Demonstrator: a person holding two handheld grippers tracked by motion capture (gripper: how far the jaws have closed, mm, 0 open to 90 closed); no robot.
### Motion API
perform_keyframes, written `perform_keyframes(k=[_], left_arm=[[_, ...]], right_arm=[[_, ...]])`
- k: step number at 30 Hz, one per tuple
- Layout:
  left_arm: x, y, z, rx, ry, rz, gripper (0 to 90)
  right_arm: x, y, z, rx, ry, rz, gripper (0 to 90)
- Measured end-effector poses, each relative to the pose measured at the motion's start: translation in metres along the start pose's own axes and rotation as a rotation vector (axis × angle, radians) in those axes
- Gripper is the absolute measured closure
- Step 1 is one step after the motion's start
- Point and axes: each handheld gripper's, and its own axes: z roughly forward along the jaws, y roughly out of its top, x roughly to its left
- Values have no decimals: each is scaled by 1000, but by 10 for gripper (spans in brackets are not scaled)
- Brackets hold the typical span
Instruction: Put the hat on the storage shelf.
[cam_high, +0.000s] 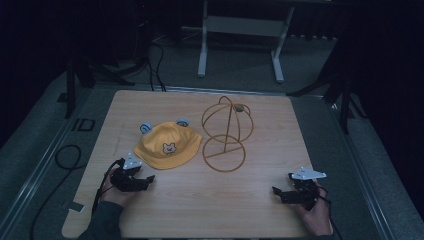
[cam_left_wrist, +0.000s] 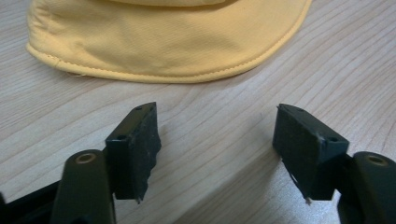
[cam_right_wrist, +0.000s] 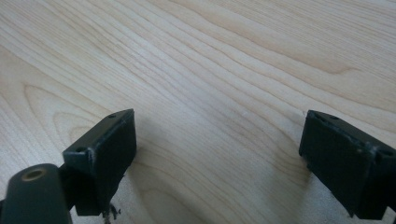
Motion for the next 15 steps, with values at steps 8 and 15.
perform_keyframes(k=[8,15], left_arm=[[7,10,-5,47,-4,5,441],[12,17,-14,53,-24,23,461]], right_arm=[[0,0,0,1,-1,1,110],[0,0,0,1,-1,1,110]])
